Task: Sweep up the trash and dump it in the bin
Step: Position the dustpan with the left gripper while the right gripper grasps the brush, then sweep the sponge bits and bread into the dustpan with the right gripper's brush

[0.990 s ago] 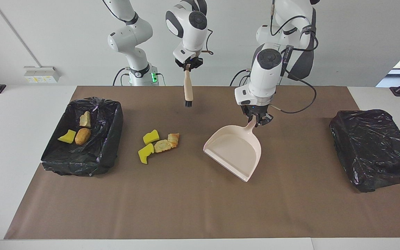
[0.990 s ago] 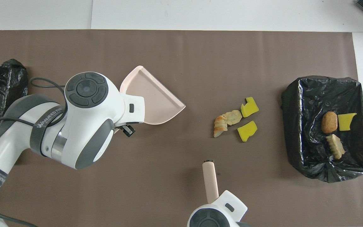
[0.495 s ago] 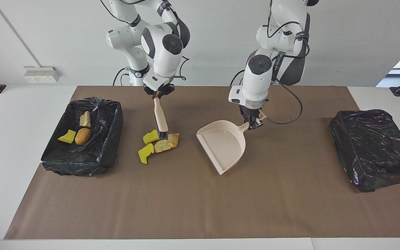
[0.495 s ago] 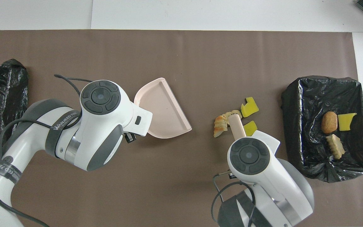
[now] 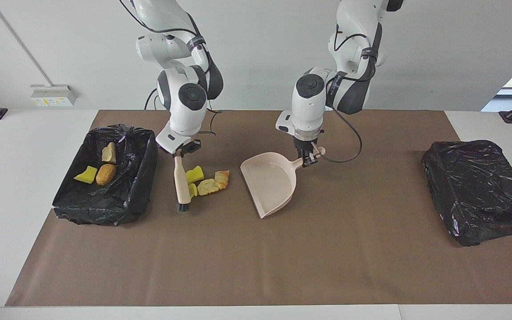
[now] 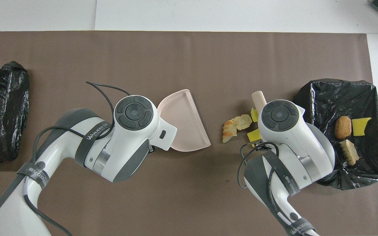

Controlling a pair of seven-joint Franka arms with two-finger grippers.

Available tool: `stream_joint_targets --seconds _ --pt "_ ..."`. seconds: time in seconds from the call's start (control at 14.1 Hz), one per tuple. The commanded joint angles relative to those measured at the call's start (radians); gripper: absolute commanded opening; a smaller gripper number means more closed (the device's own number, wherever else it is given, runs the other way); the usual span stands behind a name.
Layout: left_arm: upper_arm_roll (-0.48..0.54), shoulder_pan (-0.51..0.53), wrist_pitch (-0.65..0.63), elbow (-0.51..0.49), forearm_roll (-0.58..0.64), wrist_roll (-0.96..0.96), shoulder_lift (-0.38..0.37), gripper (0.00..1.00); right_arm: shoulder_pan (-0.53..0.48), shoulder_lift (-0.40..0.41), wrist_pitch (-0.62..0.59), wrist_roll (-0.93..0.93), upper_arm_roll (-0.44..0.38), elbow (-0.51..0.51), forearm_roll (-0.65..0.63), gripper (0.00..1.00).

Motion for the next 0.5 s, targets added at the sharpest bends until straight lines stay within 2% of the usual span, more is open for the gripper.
stream_joint_targets --seconds 0.0,0.14,0.42 --pt "0.011 -0.044 0.016 -0.047 0.022 0.004 -0.030 0.00 -0.040 -0.025 0.024 -0.023 0.020 -0.049 0.003 0.00" --pt "0.011 -0.050 0.016 -0.055 0.022 0.002 -0.030 0.00 -0.040 -0.030 0.056 -0.006 0.020 -0.075 0.023 0.00" --pt "0.011 -0.050 0.008 -0.058 0.022 0.001 -0.033 0.00 -0.031 -0.034 0.045 -0.017 0.020 -0.095 0.225 0.00"
